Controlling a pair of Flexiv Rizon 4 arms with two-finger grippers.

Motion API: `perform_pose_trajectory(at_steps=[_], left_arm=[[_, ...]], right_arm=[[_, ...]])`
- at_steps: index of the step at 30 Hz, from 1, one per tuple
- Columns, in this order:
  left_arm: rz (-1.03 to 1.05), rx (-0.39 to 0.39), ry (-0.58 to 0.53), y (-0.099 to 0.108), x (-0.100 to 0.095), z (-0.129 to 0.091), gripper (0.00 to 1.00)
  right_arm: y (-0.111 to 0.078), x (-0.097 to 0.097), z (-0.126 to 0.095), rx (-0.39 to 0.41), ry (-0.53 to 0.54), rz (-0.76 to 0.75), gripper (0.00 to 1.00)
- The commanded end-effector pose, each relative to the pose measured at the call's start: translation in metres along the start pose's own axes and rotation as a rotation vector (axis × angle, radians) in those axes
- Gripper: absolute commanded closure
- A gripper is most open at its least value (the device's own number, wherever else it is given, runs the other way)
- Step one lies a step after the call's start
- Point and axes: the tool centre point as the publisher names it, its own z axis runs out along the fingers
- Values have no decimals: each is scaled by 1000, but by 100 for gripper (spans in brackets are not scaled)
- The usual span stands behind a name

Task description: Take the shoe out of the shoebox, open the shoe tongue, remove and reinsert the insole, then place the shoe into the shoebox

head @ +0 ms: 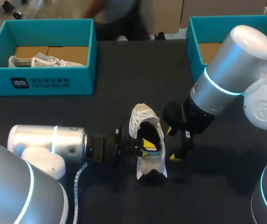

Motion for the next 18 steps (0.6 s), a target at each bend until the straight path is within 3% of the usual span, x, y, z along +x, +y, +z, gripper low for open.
perform_pose_trajectory(at_steps=[1, 11, 18], left_arm=[[26, -17, -11, 14, 0, 12, 100], [60, -56, -4, 36, -5, 17, 100], [58, -73, -14, 39, -7, 13, 100]], right_arm=[[0, 0, 1, -1, -1, -1, 0], [0, 0, 1, -1, -1, -1, 0], [0, 0, 1, -1, -1, -1, 0]])
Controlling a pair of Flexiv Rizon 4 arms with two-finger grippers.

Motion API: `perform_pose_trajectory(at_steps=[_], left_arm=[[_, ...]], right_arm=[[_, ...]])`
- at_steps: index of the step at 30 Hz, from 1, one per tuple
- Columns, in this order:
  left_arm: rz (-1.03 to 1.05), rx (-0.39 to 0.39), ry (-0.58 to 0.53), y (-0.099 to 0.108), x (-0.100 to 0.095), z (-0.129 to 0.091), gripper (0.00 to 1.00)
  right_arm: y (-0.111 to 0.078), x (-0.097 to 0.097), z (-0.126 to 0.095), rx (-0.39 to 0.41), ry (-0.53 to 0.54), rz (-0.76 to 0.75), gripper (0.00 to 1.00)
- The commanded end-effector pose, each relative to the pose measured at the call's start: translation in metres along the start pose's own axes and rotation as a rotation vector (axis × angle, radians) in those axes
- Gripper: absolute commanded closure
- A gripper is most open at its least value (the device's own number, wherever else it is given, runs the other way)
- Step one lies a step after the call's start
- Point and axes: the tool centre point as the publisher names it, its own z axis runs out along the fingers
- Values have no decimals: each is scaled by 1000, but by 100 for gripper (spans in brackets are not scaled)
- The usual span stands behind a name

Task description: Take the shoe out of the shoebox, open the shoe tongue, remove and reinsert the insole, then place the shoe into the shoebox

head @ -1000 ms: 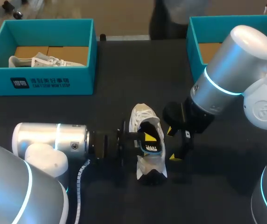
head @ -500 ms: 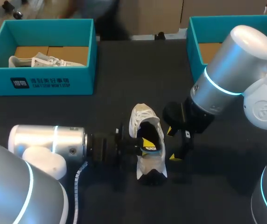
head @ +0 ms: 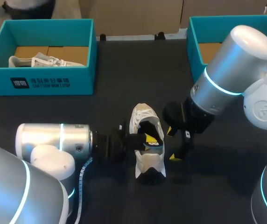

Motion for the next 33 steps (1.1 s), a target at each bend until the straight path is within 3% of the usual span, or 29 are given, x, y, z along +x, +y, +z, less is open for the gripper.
perform_pose_trajectory(at_steps=[1, 6, 8, 10, 16, 19, 20, 21, 26, 33], left_arm=[[-5, -3, -6, 1, -2, -1, 100], [-45, 32, -14, -6, -3, -6, 98], [-53, 41, -14, -10, -5, -9, 66], [-66, 55, -16, -15, -6, -12, 63], [-71, 94, -17, -28, -13, -20, 65], [-66, 104, -6, -33, -13, -22, 72], [-62, 111, 0, -35, -13, -22, 77], [-58, 113, 6, -36, -12, -21, 100], [-45, 112, 46, -32, -4, -14, 100], [4, 59, 70, -10, 1, -5, 100]], right_arm=[[0, 0, 1, -1, -1, -1, 0], [0, 0, 1, -1, -1, -1, 0], [0, 0, 1, -1, -1, -1, 0], [0, 0, 1, -1, -1, -1, 0], [0, 0, 1, -1, -1, -1, 0], [0, 0, 1, -1, -1, -1, 0], [0, 0, 1, -1, -1, -1, 0], [0, 0, 1, -1, -1, -1, 0], [0, 0, 1, -1, -1, -1, 0], [0, 0, 1, -1, -1, -1, 0]])
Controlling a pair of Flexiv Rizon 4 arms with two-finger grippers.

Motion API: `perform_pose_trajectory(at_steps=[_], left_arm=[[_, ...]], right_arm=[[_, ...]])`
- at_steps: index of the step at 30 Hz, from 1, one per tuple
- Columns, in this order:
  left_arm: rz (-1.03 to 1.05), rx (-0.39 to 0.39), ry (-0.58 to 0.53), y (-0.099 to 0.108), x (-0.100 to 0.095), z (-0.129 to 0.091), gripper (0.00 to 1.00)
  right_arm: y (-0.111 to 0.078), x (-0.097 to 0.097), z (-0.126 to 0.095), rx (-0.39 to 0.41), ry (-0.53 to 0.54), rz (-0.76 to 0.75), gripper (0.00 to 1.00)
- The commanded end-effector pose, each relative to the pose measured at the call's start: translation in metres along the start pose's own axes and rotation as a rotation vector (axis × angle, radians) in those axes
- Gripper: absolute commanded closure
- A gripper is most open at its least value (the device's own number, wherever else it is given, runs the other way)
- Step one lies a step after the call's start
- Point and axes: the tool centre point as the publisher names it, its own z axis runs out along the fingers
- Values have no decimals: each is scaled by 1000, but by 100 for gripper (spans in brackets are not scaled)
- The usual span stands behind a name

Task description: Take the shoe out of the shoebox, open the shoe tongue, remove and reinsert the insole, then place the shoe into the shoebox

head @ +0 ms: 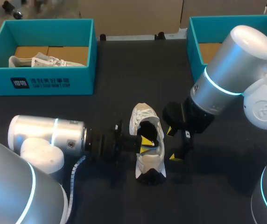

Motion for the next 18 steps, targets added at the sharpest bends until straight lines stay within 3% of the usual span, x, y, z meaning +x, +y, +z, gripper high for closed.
perform_pose_trajectory(at_steps=[1, 5, 10, 12, 13, 18], left_arm=[[10, -22, 8, 13, -2, 12, 100], [0, -35, 8, 21, -5, 11, 100], [-31, -21, 5, 15, -7, 6, 98], [-44, -12, 1, 9, -8, 2, 67], [-53, -9, -2, 6, -9, -1, 58], [-102, -1, -4, -6, -12, -14, 57]], right_arm=[[0, 0, 1, -1, -1, -1, 0], [0, 0, 1, -1, -1, -1, 0], [0, 0, 1, -1, -1, -1, 0], [0, 0, 1, -1, -1, -1, 0], [0, 0, 1, -1, -1, -1, 0], [0, 0, 1, -1, -1, -1, 0]])
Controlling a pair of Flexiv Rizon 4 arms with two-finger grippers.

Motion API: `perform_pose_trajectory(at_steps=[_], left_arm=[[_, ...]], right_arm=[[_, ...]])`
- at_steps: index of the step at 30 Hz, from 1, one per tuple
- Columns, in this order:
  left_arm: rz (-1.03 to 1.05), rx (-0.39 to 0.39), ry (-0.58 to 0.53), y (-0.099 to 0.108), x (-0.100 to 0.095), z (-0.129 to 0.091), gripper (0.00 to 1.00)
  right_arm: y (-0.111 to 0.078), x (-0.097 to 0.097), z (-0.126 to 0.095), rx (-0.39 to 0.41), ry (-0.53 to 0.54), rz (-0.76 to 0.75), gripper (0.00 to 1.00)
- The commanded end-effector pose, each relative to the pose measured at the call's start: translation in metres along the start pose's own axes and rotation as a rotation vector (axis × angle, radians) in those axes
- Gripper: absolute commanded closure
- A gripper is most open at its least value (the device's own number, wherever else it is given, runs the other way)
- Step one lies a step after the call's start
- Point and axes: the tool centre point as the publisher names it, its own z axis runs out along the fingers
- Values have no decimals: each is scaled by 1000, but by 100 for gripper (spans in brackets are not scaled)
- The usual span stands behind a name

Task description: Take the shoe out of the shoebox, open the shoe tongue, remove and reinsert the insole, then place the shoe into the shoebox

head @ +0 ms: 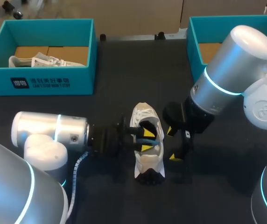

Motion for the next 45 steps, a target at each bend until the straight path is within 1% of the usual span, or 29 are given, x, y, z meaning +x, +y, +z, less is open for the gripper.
perform_pose_trajectory(at_steps=[1, 4, 5, 6, 7, 8, 15, 17, 19, 21, 24, 27, 31, 33, 36, 39, 45], left_arm=[[-28, 6, 2, -16, -1, -18, 60], [-45, 22, 14, -20, 1, -19, 61], [-45, 22, 27, -21, 2, -17, 67], [-43, 24, 34, -22, 3, -15, 76], [-41, 24, 49, -22, 5, -13, 92], [-37, 20, 61, -21, 6, -12, 100], [-17, -13, 105, -10, 12, -1, 100], [10, -44, 118, -6, 13, 3, 100], [18, -55, 121, -1, 14, 6, 100], [43, -89, 130, 4, 16, 10, 100], [29, -94, 135, 10, 18, 14, 100], [13, -83, 138, 5, 18, 13, 100], [-2, -70, 142, -3, 15, 4, 100], [-17, -66, 145, -7, 12, 0, 67], [-28, -61, 147, -14, 7, -6, 62], [-28, -71, 170, -19, 4, -11, 64], [-46, -67, 221, -30, -4, -20, 62]], right_arm=[[0, 0, 1, -1, -1, -1, 0], [0, 0, 1, -1, -1, -1, 0], [0, 0, 1, -1, -1, -1, 0], [0, 0, 1, -1, -1, -1, 0], [0, 0, 1, -1, -1, -1, 0], [0, 0, 1, -1, -1, -1, 0], [0, 0, 1, -1, -1, -1, 0], [0, 0, 1, -1, -1, -1, 0], [0, 0, 1, -1, -1, -1, 0], [0, 0, 1, -1, -1, -1, 0], [0, 0, 1, -1, -1, -1, 0], [0, 0, 1, -1, -1, -1, 0], [0, 0, 1, -1, -1, -1, 0], [0, 0, 1, -1, -1, -1, 0], [0, 0, 1, -1, -1, -1, 0], [0, 0, 1, -1, -1, -1, 0], [0, 0, 1, -1, -1, -1, 0]])
